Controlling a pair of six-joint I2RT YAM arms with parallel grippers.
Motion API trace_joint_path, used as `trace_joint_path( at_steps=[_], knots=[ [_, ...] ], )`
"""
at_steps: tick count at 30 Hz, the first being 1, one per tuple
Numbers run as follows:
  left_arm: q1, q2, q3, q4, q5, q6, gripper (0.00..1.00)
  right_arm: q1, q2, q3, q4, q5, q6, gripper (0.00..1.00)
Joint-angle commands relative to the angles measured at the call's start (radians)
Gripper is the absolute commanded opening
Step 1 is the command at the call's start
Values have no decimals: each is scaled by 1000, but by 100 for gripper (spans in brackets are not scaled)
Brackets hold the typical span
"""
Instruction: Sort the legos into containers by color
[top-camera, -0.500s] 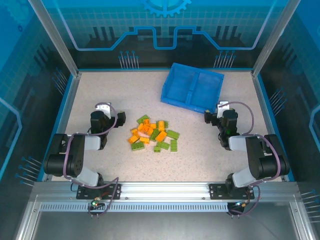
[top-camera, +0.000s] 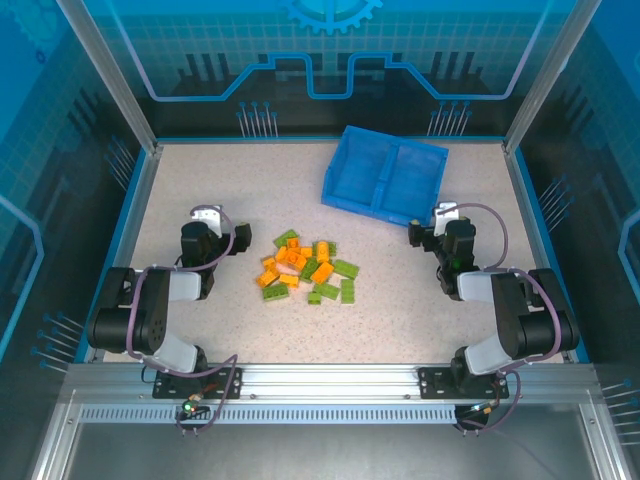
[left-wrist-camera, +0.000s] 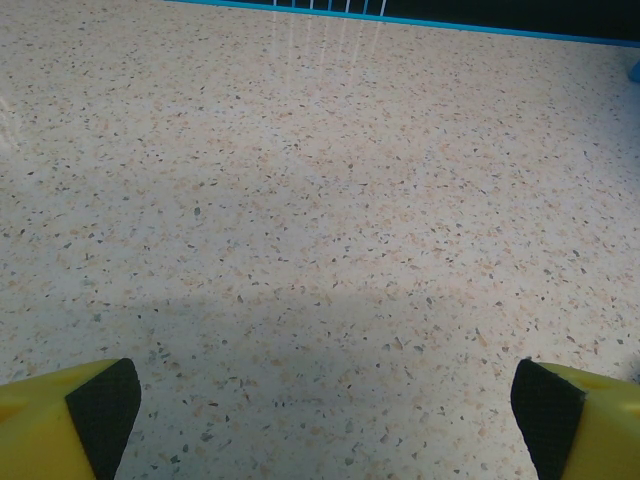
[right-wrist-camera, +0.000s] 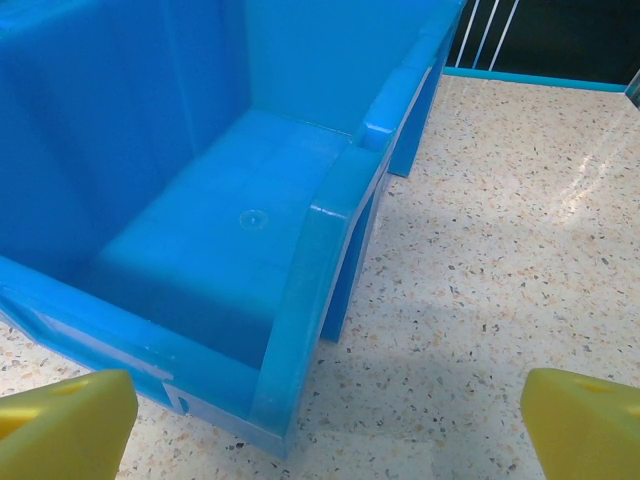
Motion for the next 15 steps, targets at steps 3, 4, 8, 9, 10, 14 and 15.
trace_joint_path(
  at_steps=[3,4,8,9,10,14,15],
  knots=[
    [-3,-8,13,12,17,13,99,-4,-15,14,-17,-9,4,100],
    [-3,-7,13,11,16,13,99,-4,-39,32,-69,-1,8,100],
    [-6,-10,9,18,5,13,99,-4,-159,141,-395,60,91,100],
    [-8,-14,5,21,-4,12,99,-3,-196,154,-456,68,129,100],
    [-10,-28,-2,22,-17,9,99,2,-240,176,-551,83,185,100],
    [-52,-215,12,-179,-86,14,99,77,-367,369,-1060,42,394,100],
    [-80,-290,29,-268,-109,11,99,119,-379,414,-1170,25,433,100]
  ],
)
